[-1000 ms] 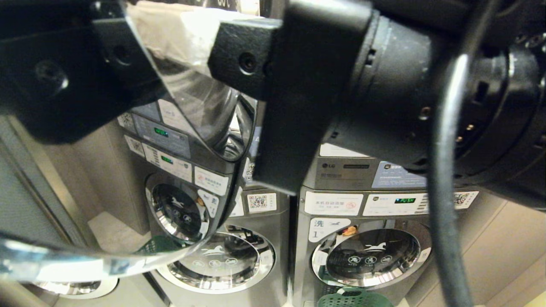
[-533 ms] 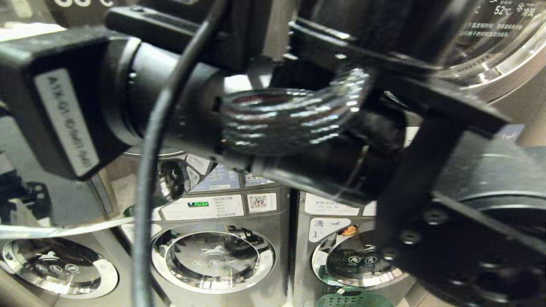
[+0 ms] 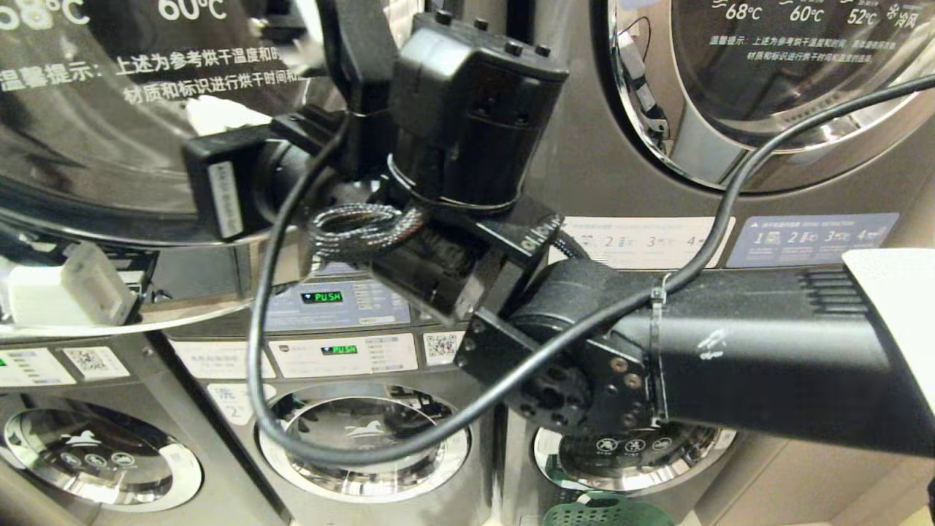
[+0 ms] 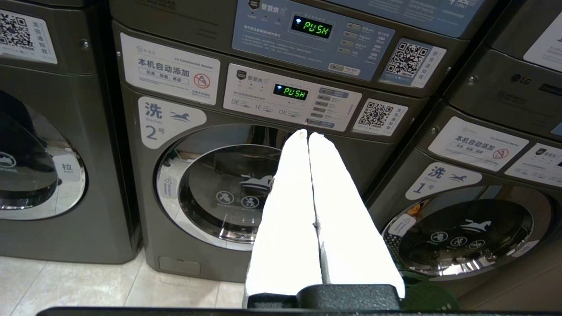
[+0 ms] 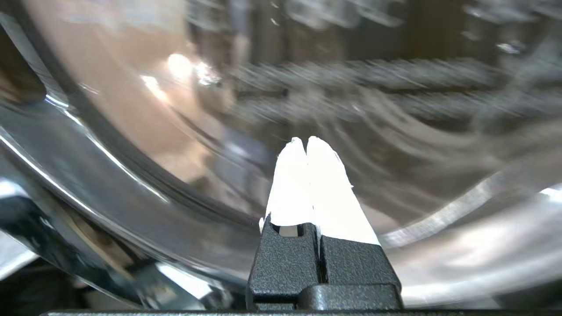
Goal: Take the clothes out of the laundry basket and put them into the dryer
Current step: Close the dryer
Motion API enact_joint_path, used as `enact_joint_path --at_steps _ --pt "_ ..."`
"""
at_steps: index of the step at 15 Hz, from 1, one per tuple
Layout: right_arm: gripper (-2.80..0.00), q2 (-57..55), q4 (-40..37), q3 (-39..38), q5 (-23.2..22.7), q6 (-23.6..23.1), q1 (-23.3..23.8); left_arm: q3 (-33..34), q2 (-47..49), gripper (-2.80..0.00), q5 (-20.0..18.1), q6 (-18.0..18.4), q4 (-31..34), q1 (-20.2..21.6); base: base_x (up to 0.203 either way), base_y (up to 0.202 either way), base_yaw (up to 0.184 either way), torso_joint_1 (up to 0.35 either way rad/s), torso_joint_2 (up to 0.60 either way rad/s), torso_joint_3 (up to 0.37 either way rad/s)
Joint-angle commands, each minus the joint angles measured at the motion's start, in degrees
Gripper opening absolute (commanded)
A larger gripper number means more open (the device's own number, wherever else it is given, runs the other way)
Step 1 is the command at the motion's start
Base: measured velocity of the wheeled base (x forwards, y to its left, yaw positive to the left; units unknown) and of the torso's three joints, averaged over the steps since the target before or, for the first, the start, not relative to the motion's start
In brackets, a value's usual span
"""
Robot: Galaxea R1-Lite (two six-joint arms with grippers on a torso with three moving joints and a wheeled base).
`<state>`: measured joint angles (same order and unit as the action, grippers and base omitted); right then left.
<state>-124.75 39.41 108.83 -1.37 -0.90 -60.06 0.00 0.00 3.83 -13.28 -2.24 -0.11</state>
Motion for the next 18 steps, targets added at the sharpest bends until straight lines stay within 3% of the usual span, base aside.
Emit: enact_joint_path --at_steps 1,5,10,12,16,18 --pt "-2.80 3.7 0.5 -3.9 0.5 -0.2 2.5 1.8 0.0 -2.80 0.0 -0.1 0.0 0.0 0.000 0.000 0.000 0.000 0.00 0.000" --pt "-2.80 17.4 1.4 -26.1 0.8 -1.7 9.6 1.8 0.1 -2.80 0.0 -0.1 0.0 0.0 0.000 0.000 0.000 0.000 0.00 0.000" --pt "-2.80 40.6 1.6 -67.5 0.1 -2.4 14.3 1.8 0.0 -2.80 0.0 -0.1 0.0 0.1 0.000 0.000 0.000 0.000 0.00 0.000" --pt "-2.80 49.4 1.7 -81.7 -2.7 -2.3 15.1 1.8 0.0 -2.80 0.0 -0.1 0.0 0.0 0.000 0.000 0.000 0.000 0.00 0.000" --pt "-2.80 58.1 1.4 -102.8 -8.9 -2.3 15.8 1.8 0.1 -2.80 0.0 0.0 0.0 0.0 0.000 0.000 0.000 0.000 0.00 0.000" --pt "-2.80 61.7 -3.3 -109.3 -9.8 -1.9 15.9 1.8 0.1 -2.80 0.0 0.1 0.0 0.0 0.000 0.000 0.000 0.000 0.00 0.000"
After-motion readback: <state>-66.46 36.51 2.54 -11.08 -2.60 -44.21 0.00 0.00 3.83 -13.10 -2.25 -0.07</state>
